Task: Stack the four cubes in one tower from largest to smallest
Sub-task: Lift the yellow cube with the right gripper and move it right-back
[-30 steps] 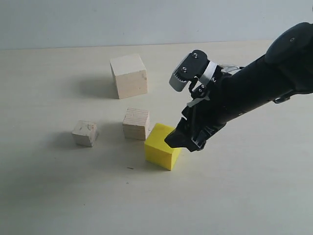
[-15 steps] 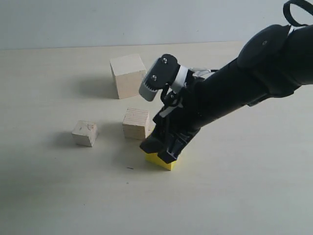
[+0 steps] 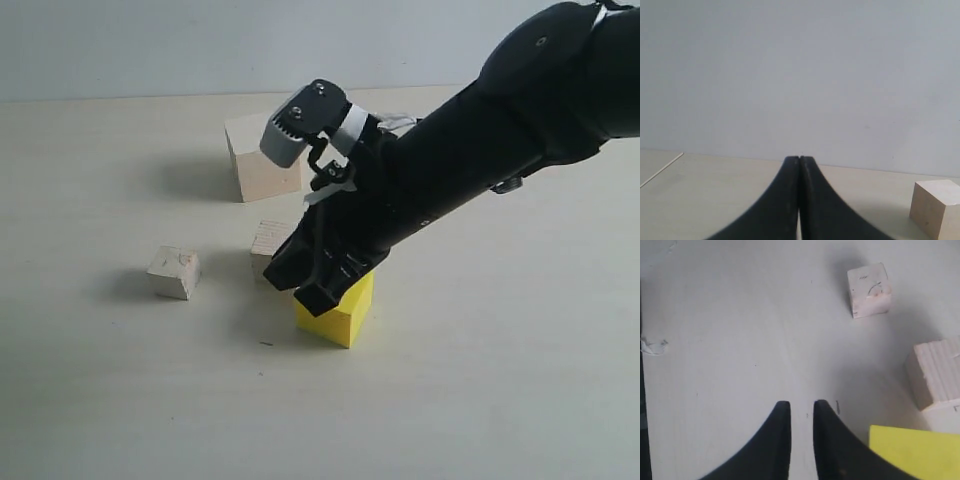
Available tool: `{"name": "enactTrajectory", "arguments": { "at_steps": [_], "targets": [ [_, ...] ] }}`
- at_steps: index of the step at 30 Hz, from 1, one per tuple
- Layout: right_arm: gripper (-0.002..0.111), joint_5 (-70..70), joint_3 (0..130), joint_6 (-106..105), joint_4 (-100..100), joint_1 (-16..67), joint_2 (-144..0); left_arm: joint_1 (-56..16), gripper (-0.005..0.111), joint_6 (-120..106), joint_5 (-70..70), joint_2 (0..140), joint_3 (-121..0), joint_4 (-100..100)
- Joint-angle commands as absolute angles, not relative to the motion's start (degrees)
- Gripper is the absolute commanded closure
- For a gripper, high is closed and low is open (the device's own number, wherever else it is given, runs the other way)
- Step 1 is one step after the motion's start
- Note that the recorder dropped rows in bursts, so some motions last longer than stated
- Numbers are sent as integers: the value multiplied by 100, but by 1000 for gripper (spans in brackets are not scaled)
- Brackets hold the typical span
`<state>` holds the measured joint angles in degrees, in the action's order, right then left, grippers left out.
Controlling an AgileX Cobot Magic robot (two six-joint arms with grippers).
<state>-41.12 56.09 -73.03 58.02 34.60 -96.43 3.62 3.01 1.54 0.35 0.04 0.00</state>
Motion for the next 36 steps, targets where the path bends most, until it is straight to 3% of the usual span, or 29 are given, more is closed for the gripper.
{"name": "enactTrajectory", "arguments": {
  "at_steps": [1, 4, 16, 25, 36],
  "targets": [
    [90, -4200, 5642, -7179, 5816, 3468, -9993, 350, 107, 348, 169, 0, 0, -80],
    [86, -4324, 5642, -7142, 5827, 3468, -10316, 350, 107, 348, 169, 0, 0, -80],
    [87, -3811, 5642, -7055, 5589, 3468, -11039, 350, 107, 388, 169, 0, 0, -80],
    [87, -2051, 5642, -5564, 4461, 3468, -11078, 350, 107, 498, 169, 0, 0, -80],
    [87, -205, 5642, -4862, 4501, 3356, -11068, 350, 107, 520, 169, 0, 0, -80]
  ]
}}
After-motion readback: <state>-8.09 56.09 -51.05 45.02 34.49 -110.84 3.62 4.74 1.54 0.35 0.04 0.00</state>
